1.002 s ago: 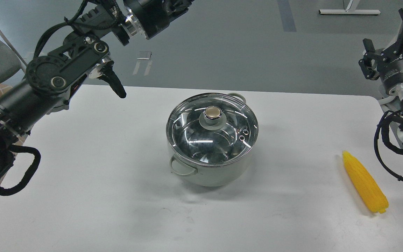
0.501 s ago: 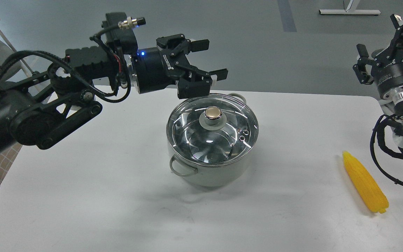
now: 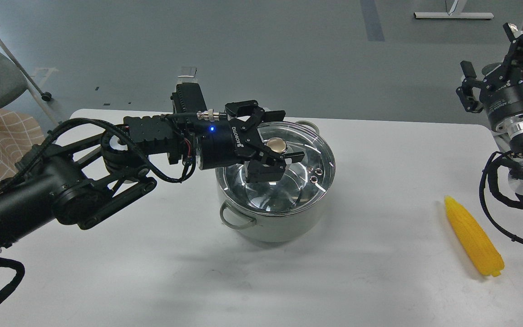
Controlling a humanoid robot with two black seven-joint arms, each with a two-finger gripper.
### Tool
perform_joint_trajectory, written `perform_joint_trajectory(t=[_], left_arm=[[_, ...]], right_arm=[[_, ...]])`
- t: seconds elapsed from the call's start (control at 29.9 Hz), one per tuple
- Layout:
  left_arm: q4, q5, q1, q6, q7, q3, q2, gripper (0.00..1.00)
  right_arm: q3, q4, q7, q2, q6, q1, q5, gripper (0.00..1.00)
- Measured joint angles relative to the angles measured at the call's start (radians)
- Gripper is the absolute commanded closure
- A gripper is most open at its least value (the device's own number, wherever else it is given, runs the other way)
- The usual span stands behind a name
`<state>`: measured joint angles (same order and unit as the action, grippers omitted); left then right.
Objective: Open pot and put corn in
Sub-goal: 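Swing the left gripper over the pot and lower it to the lid knob, then close the left gripper on the glass lid's knob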
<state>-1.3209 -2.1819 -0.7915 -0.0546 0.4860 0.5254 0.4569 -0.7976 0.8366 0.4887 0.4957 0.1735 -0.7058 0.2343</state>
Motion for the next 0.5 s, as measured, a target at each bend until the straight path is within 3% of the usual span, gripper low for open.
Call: perform_joint_trajectory(t=[0.5], left_arm=[[0.077, 0.000, 0.049, 0.002, -0.003, 0.028, -0.048, 0.02]], right_arm=[[0.000, 0.003, 0.000, 0.000, 0.000, 0.011, 0.000, 0.00]])
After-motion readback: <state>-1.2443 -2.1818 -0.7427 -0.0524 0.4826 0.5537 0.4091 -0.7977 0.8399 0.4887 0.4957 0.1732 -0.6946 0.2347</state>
